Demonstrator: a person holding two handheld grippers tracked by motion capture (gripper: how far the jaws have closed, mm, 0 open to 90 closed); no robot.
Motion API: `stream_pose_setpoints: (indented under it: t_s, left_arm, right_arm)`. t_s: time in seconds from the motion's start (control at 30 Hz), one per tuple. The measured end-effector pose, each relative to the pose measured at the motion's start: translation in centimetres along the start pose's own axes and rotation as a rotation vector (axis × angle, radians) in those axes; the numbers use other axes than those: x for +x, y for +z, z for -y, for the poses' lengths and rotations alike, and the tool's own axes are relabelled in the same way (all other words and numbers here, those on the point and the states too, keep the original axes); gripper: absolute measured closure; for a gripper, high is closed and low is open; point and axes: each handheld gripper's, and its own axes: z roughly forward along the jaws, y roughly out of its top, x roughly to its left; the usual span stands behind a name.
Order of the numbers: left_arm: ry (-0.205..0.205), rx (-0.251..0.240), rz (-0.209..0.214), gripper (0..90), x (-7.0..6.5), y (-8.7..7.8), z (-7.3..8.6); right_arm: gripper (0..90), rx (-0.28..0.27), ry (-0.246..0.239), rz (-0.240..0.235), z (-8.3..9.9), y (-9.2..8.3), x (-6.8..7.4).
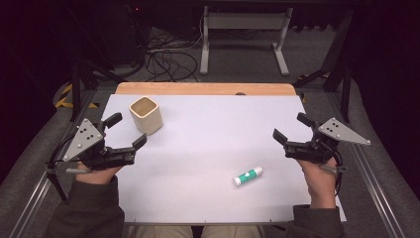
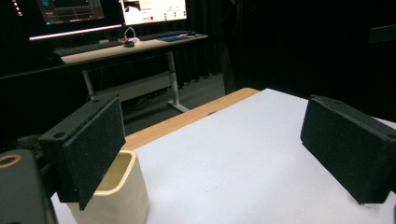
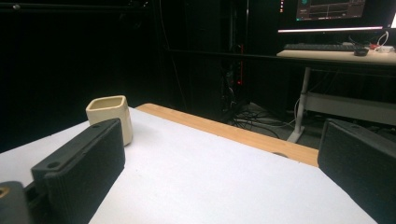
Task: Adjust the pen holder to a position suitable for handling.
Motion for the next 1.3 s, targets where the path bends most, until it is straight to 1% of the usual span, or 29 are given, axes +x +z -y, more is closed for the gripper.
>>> stream_pose_setpoints:
  t_s: [0.17,0.3,0.37,0.4,0.43,0.5,0.53,0.63,0.67,0.7,0.8,0.87,1.13,1.17,1.3]
  left_arm:
    - [0.003,0.001,0.006,7.4,0.0,0.1,0.0]
    - [0.001,0.000,0.013,7.5,-0.1,0.1,-0.1]
    - [0.001,0.002,0.015,7.5,-0.1,0.2,-0.1]
    - [0.001,0.002,0.016,7.5,-0.1,0.2,-0.1]
    - [0.004,0.002,0.018,7.5,-0.1,0.2,-0.1]
    - [0.002,0.003,0.019,7.5,-0.1,0.3,-0.1]
    - [0.002,0.003,0.020,7.5,-0.2,0.3,-0.1]
    - [0.003,0.002,0.022,7.6,-0.2,0.3,-0.1]
    - [0.003,0.002,0.022,7.6,-0.2,0.3,-0.1]
    - [0.002,0.004,0.022,7.6,-0.2,0.3,-0.1]
    - [0.003,0.006,0.022,7.6,-0.2,0.3,0.0]
    - [0.002,0.007,0.025,7.6,-0.2,0.3,0.0]
    - [0.001,0.006,0.031,7.6,-0.4,0.3,0.0]
    - [0.000,0.010,0.034,7.6,-0.5,0.5,0.0]
    - [0.005,0.019,0.042,7.6,-0.6,0.7,0.1]
  right_arm:
    - [2.1,0.012,-0.012,-0.003,0.2,-0.1,-0.1]
    - [4.5,0.035,-0.041,-0.024,0.4,-0.2,-0.1]
    - [5.7,0.050,-0.050,-0.047,0.7,-0.3,-0.2]
    - [5.7,0.050,-0.050,-0.047,0.7,-0.3,-0.2]
    - [6.3,0.073,-0.059,-0.064,1.0,-0.2,-0.4]
    - [6.4,0.083,-0.060,-0.068,1.1,-0.2,-0.4]
    - [7.5,0.106,-0.066,-0.075,1.5,-0.1,-0.5]
    - [9.7,0.142,-0.083,-0.084,1.9,0.1,-0.6]
    - [9.7,0.142,-0.083,-0.084,1.9,0.1,-0.6]
    - [11.6,0.168,-0.089,-0.091,2.1,0.3,-0.6]
    - [14.6,0.208,-0.100,-0.102,2.5,0.5,-0.6]
    - [15.6,0.231,-0.096,-0.106,2.8,0.6,-0.7]
    - [17.0,0.273,-0.103,-0.136,3.4,0.9,-0.6]
    - [17.1,0.277,-0.111,-0.140,3.5,0.9,-0.7]
    - [17.9,0.286,-0.110,-0.154,3.8,1.0,-0.8]
